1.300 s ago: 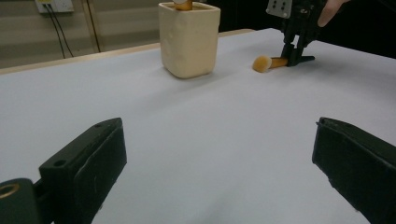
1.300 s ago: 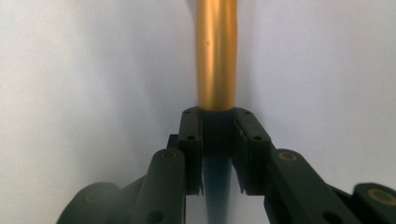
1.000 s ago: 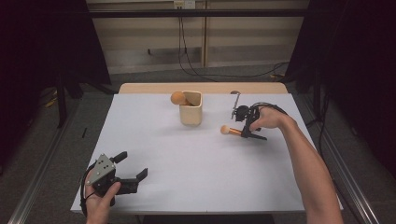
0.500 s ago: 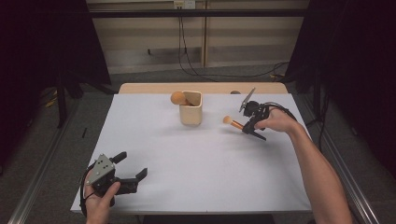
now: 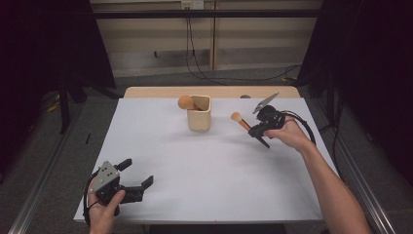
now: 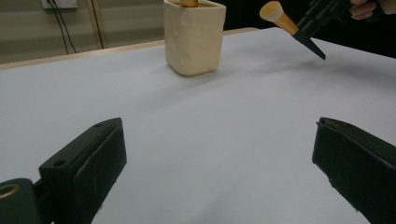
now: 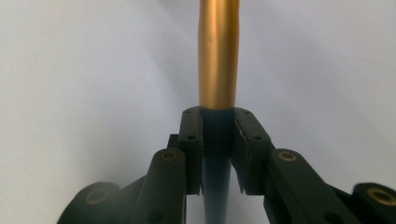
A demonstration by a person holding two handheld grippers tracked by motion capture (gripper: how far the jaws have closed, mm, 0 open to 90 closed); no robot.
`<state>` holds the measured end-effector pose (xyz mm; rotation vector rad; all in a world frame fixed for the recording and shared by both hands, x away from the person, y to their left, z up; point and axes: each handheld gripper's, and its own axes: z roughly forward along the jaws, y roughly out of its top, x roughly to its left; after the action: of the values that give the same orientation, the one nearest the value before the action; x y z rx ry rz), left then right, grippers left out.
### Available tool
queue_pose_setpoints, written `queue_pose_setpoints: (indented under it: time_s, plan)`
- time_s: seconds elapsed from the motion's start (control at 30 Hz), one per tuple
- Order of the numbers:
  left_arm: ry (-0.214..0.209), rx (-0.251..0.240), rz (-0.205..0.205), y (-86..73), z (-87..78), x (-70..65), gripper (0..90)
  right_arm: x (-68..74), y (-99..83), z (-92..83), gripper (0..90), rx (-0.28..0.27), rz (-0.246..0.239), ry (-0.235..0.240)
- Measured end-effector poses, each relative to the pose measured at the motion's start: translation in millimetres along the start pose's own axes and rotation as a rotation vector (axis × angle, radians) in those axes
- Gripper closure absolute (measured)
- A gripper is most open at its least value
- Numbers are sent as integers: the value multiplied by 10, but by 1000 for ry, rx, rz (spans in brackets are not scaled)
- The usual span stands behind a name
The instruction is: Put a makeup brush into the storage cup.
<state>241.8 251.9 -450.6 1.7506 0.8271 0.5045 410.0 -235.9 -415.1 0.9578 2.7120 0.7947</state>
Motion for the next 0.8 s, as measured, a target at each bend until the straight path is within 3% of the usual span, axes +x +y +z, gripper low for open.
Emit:
queue_pose_setpoints:
  time_s: [0.23, 0.5, 0.57, 0.67, 0.8]
  plan:
    - [5, 0, -2, 0, -5, 3, 29, 28, -17, -19, 755, -84, 50, -38]
    - [7, -2, 1, 3, -8, 6, 28, 40, -241, 40, 755, -150, 133, -46]
    - [4, 0, 1, 3, -2, 1, 28, 41, -298, 21, 755, -191, 153, -48]
    - [3, 3, 5, 6, 6, -1, 28, 51, -367, 6, 754, -253, 169, -11]
    - [3, 1, 2, 5, 4, -5, 28, 131, -411, -10, 755, -299, 180, -16]
